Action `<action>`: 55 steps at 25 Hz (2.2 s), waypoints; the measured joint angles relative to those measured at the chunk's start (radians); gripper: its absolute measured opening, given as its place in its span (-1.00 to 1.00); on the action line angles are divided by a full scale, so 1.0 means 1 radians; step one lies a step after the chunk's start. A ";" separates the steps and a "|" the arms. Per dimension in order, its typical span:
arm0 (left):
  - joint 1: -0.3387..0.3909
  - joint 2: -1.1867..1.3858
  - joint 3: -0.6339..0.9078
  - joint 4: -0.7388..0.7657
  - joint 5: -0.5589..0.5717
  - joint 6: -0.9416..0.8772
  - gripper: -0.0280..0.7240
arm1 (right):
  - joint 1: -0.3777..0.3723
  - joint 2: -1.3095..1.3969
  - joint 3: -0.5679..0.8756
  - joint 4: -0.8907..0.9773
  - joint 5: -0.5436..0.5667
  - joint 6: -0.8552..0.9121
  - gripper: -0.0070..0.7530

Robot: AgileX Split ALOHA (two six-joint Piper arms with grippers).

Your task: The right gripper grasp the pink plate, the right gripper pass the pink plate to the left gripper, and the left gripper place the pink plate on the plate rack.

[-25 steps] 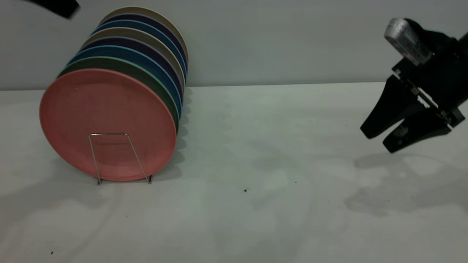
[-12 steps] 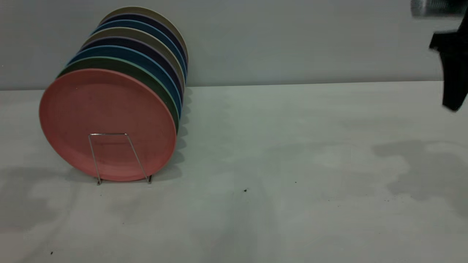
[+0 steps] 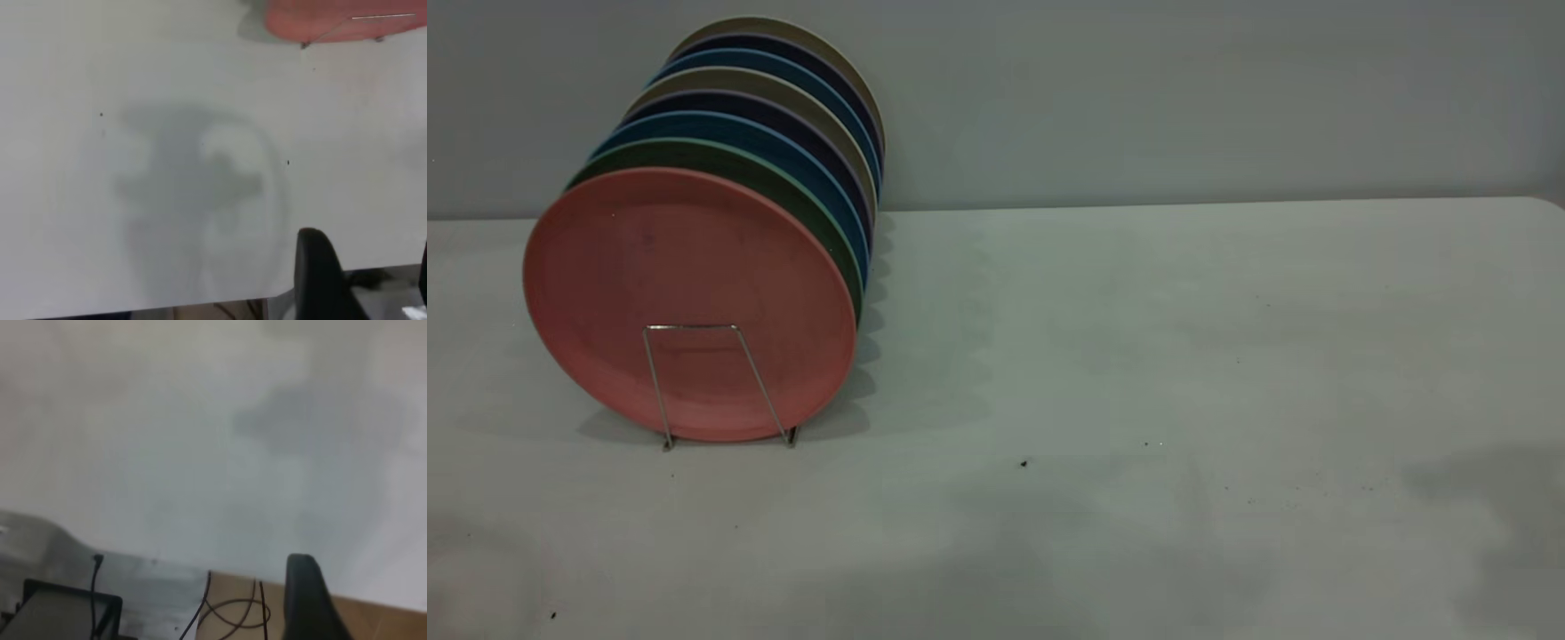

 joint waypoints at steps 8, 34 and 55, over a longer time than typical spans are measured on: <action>0.000 -0.429 0.297 0.000 -0.048 -0.053 0.04 | 0.000 -0.391 0.248 0.042 0.010 0.000 0.18; -0.014 -1.153 0.685 0.007 -0.005 -0.044 0.03 | 0.000 -1.190 0.680 0.025 -0.077 -0.081 0.18; -0.122 -1.155 0.710 0.007 -0.029 -0.036 0.03 | 0.000 -1.264 0.680 0.025 -0.077 -0.082 0.18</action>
